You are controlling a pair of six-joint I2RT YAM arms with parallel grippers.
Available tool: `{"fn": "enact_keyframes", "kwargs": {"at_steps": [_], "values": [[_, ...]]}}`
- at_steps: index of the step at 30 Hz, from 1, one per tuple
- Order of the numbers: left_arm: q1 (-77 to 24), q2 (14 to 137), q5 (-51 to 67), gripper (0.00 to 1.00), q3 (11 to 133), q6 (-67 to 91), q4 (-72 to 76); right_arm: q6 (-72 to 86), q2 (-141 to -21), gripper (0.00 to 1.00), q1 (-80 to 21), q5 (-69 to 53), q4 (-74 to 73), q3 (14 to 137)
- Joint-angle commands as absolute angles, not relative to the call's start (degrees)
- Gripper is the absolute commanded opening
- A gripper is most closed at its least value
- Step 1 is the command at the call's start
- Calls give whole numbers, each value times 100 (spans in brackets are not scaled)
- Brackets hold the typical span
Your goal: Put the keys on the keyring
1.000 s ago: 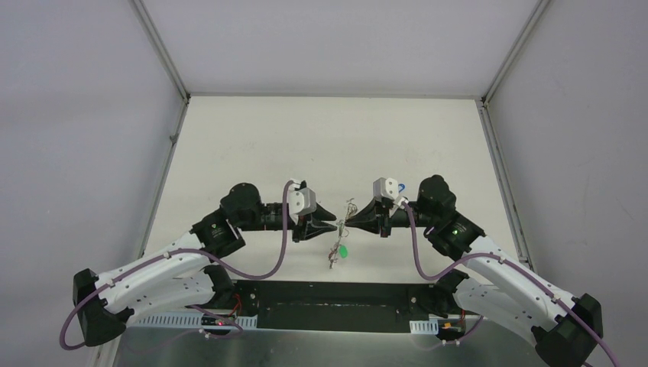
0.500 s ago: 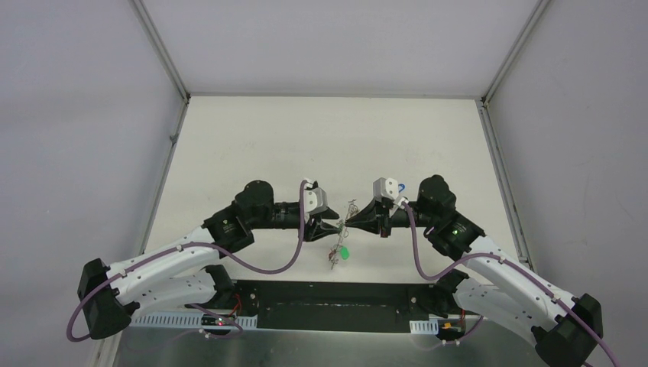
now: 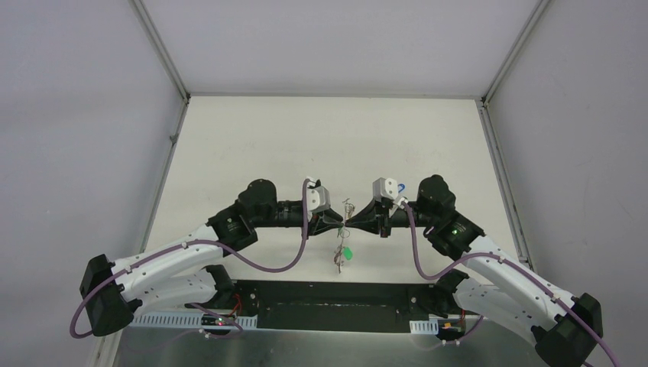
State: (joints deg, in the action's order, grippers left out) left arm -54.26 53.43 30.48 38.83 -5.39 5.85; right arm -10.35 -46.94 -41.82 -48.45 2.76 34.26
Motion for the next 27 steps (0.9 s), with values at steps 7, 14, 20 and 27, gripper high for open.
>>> {"fn": "enact_keyframes", "kwargs": {"at_steps": [7,14,20,27], "values": [[-5373,5374,3241,0,4037,-607,819,-967,-4636,0,-4175,-4932,703,3551],[-5378,5351,3038,0,4590,-873,-489,-1020,-4576,36,-4175,-4693,599,3583],[-5386,5757,2952,0,5507,-1135,-2054,-1116,-4475,55,-4172,-4474,563,3637],[-5530,6404,2376,0,6776,-1525,-3930,-851,-4593,58,-4174,-4395,906,3617]]}}
